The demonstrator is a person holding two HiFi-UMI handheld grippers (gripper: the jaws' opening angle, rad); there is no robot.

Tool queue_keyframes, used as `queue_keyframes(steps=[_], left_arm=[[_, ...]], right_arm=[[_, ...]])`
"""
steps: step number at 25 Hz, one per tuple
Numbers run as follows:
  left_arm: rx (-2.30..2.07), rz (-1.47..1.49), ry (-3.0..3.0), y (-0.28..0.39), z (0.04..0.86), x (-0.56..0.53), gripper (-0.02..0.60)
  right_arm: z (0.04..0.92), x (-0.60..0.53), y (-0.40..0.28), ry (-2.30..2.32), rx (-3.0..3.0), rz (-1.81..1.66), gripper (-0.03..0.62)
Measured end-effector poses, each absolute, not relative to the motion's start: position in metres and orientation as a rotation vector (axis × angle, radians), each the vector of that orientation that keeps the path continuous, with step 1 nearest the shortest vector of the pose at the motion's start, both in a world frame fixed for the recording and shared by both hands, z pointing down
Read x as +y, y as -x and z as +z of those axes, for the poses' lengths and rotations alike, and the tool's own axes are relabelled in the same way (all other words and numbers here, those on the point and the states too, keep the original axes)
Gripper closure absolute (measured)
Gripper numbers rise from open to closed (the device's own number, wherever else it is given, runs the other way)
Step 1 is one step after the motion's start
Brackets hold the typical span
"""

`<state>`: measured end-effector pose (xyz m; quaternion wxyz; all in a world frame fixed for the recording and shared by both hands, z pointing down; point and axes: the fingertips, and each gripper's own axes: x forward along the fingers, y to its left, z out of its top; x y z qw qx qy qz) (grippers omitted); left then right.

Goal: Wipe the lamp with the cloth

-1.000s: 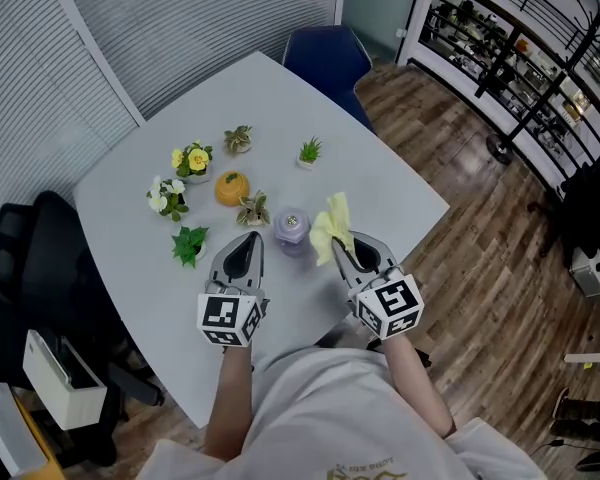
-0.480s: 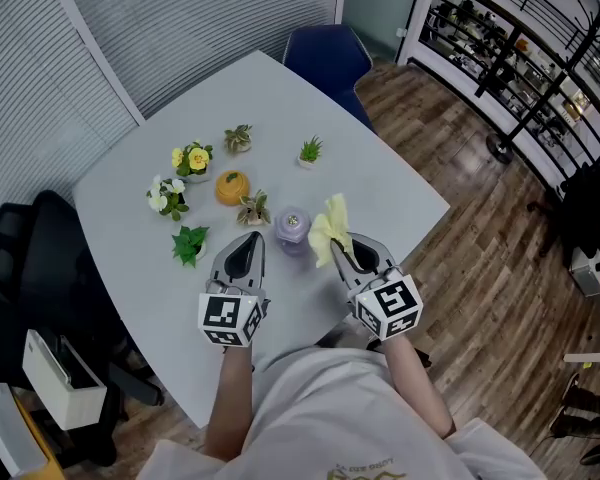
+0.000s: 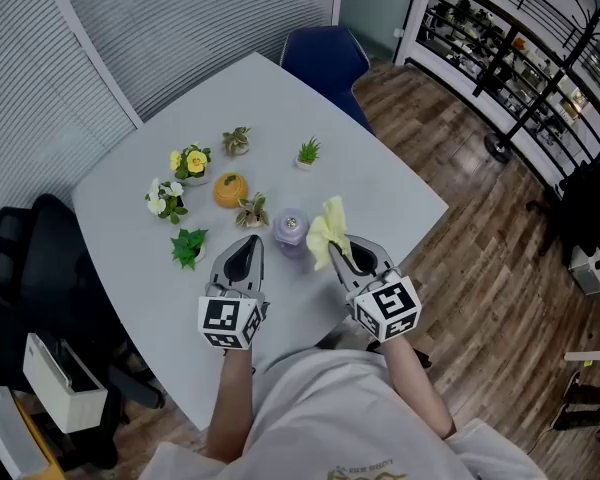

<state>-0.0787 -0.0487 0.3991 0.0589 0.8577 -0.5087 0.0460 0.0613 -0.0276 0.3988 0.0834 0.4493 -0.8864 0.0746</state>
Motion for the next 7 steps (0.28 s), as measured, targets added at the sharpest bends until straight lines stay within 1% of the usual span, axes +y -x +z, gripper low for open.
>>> queue_keyframes(steps=[7], left_arm=[[-1.542, 0.14, -2.598, 0.0787, 0.3985, -0.0483, 0.578]], right_arm=[[0.3993, -0.0272, -0.0621, -1.341, -2.647, 0.224, 0.534]])
